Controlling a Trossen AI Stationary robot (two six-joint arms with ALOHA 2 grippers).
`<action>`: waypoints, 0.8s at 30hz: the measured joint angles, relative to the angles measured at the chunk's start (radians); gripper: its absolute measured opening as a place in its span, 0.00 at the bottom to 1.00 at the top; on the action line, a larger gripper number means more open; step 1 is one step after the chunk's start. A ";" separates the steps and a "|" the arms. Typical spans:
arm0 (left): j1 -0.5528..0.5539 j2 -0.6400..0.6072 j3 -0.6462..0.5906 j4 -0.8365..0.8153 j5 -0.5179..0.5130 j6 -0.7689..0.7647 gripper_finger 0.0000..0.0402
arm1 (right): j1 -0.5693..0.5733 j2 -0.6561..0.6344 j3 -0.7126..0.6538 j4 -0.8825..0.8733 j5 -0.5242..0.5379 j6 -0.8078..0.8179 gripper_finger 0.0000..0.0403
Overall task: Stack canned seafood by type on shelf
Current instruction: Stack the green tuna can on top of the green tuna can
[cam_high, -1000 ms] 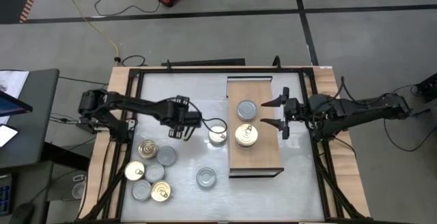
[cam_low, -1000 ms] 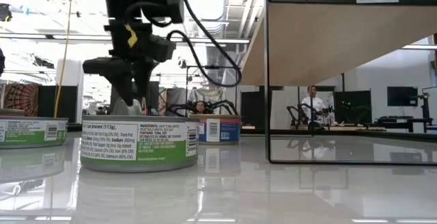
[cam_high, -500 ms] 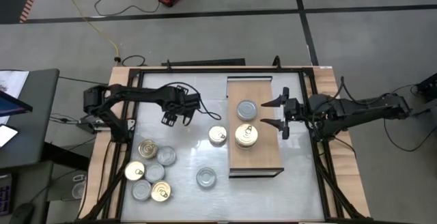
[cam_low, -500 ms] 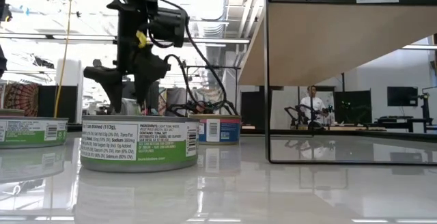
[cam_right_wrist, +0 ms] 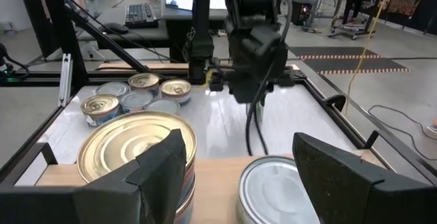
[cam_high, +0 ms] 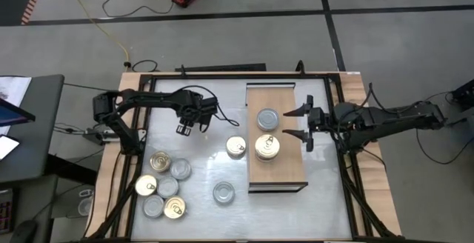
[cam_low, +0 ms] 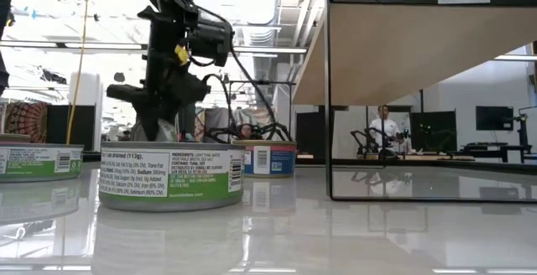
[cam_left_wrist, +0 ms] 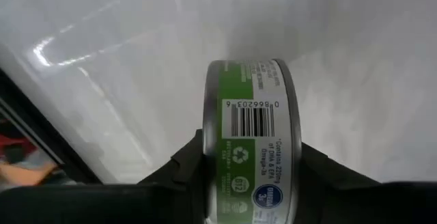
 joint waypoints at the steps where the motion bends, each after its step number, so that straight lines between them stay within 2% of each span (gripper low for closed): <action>1: 0.001 -0.011 0.014 -0.019 0.020 -0.025 0.32 | 0.000 -0.005 0.000 0.000 0.000 0.000 0.73; 6: -0.001 -0.092 0.083 -0.071 0.079 -0.107 0.32 | 0.000 -0.039 0.000 0.000 0.000 -0.001 0.73; 11: -0.014 -0.200 0.170 -0.021 0.186 -0.193 0.32 | 0.000 -0.038 0.000 0.005 0.000 0.000 0.73; 18: -0.040 -0.316 0.209 0.303 0.342 -0.383 0.34 | -0.038 0.017 0.000 0.033 0.000 0.037 0.73; 24: -0.061 -0.305 0.209 0.588 0.422 -0.564 0.33 | -0.120 0.034 0.004 0.020 -0.011 0.086 0.73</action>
